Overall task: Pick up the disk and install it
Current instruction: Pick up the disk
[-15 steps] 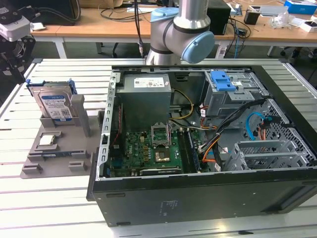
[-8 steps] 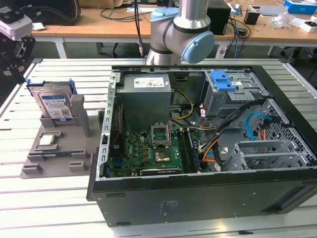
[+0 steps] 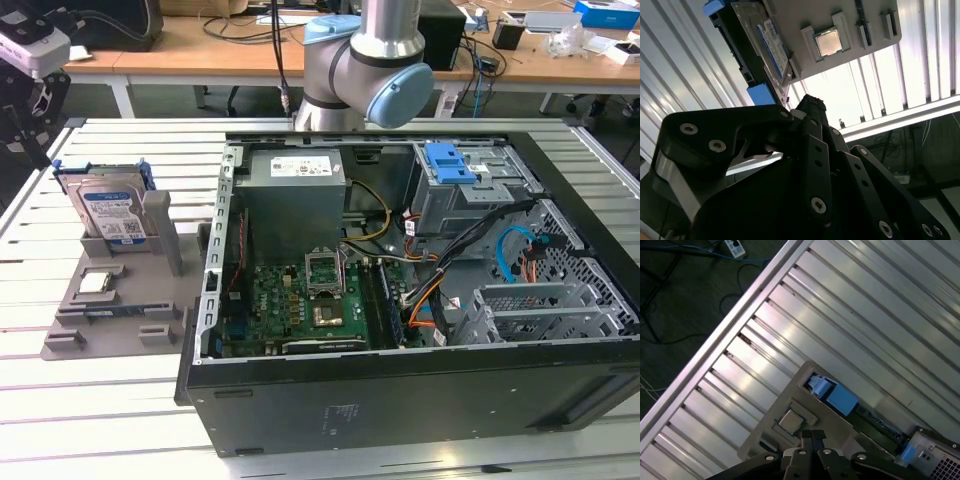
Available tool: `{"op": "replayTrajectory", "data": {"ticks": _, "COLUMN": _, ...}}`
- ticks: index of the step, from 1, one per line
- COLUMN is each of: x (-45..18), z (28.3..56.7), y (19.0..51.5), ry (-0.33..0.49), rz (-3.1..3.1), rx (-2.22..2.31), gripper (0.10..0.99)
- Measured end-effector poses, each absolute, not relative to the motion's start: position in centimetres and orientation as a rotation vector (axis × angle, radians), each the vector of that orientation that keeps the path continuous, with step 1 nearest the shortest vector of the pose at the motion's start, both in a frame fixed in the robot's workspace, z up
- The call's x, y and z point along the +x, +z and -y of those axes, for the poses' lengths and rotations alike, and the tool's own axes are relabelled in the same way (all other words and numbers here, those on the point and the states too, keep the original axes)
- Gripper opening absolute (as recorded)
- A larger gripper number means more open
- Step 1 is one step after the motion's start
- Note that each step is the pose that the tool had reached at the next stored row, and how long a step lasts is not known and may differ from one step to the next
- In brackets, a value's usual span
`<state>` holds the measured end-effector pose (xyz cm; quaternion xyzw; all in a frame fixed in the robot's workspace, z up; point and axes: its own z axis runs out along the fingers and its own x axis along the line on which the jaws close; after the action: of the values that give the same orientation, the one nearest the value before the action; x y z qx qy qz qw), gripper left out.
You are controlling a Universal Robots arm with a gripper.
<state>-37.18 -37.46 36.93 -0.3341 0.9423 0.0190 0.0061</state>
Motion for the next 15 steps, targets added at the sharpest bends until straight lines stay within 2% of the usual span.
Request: {"op": "replayTrajectory", "data": {"ticks": 15, "x": -37.18, "z": 37.46, "y": 36.93, "ry": 0.061, "rz": -2.856, "rx": -1.284, "gripper": 0.106}}
